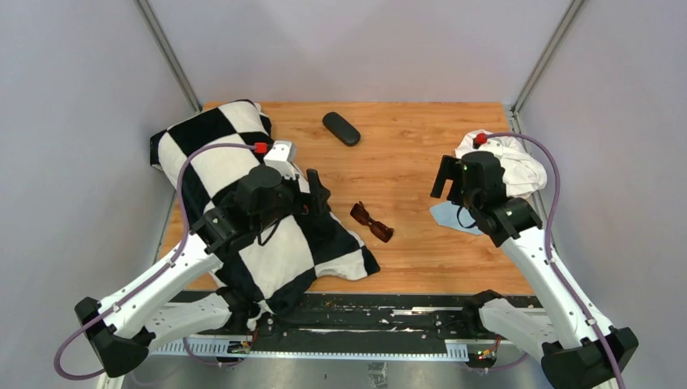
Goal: Organize the sunglasses
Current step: Pick up the sunglasses case from the center of the board.
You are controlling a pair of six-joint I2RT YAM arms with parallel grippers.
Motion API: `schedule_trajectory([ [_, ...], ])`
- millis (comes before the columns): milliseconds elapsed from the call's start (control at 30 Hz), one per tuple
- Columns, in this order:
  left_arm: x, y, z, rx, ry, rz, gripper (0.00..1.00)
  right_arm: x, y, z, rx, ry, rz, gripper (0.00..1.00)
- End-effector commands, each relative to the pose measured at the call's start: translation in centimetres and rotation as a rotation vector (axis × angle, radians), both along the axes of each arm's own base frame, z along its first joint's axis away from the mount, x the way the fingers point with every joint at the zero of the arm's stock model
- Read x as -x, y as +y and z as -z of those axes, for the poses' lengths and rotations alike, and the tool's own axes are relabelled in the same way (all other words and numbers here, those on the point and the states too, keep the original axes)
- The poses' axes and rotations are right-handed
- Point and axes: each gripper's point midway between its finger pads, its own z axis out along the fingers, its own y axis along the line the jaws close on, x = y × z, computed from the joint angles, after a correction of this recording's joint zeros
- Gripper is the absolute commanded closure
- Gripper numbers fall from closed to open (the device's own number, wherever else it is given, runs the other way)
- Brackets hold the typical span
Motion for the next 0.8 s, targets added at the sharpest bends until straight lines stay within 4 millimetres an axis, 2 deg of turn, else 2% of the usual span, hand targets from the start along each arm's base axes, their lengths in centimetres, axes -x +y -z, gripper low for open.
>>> schedule_trajectory([
  [0, 0.0, 1.2, 0.1, 0.007, -0.009, -0.055, 0.00, 0.3, -1.0, 0.5, 0.004, 0.009, 0.054, 0.02],
  [133, 0.3, 2.0, 1.3, -0.035, 0.019, -0.069, 0.00, -0.3, 0.2, 0.6, -0.006, 0.010, -0.013, 0.03],
  [200, 0.9, 1.4, 1.6, -0.050, 0.025, -0.008, 0.00, -1.1, 1.6, 0.5, -0.025, 0.008, -0.080, 0.04],
  [367, 1.1, 2.3, -0.2, -0.096, -0.029, 0.009, 0.00, -4.2, 5.1, 0.5, -0.043, 0.046, -0.219, 0.08],
  [467, 1.2, 2.9, -1.1, -0.106, -0.051, 0.001, 0.00, -7.5, 8.7, 2.2, -0.090, 0.074, -0.336, 0.10],
  [533, 1.8, 2.0, -1.9, -0.080, -0.049, 0.059, 0.00, -10.0, 10.9, 3.0, -0.119, 0.099, -0.390, 0.09],
  [567, 2.0, 1.3, -2.6, -0.059, -0.051, 0.093, 0.00, -11.6, 11.9, 2.0, -0.120, 0.094, -0.419, 0.09],
  [600, 2.2, 0.8, -3.1, -0.044, -0.051, 0.118, 0.00, -12.8, 12.9, 2.5, -0.108, 0.135, -0.461, 0.08],
  [767, 1.9, 0.7, -5.1, -0.018, -0.082, 0.107, 0.00, -18.9, 15.7, 5.3, -0.029, 0.224, -0.512, 0.08],
])
